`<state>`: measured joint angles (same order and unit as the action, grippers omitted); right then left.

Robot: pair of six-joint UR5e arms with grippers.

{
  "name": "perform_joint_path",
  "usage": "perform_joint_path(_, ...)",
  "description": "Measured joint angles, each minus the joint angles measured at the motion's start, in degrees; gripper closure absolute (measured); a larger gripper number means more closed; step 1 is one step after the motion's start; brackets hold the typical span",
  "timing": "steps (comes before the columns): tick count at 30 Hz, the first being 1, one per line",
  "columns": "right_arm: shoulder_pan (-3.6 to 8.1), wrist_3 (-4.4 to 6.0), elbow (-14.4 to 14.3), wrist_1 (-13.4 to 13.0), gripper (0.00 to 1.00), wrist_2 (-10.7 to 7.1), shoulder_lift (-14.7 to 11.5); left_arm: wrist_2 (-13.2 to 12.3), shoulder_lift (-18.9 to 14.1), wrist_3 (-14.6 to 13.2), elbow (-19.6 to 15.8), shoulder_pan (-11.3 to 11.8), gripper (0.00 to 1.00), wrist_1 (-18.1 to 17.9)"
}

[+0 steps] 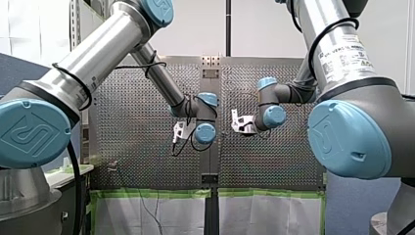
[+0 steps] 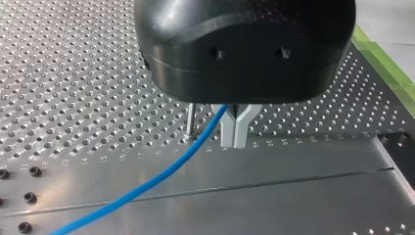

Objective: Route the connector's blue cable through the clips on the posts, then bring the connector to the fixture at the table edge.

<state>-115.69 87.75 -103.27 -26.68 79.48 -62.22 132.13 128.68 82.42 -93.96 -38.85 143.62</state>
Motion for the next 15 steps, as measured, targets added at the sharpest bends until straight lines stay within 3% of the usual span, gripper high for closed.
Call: perform_joint_path(15,2.67,0.92,-0.15,-3.8,1.0,-1.57,1.13,-0.67,1.99,-0.23,1.87,-0.14,0.96,0.7)
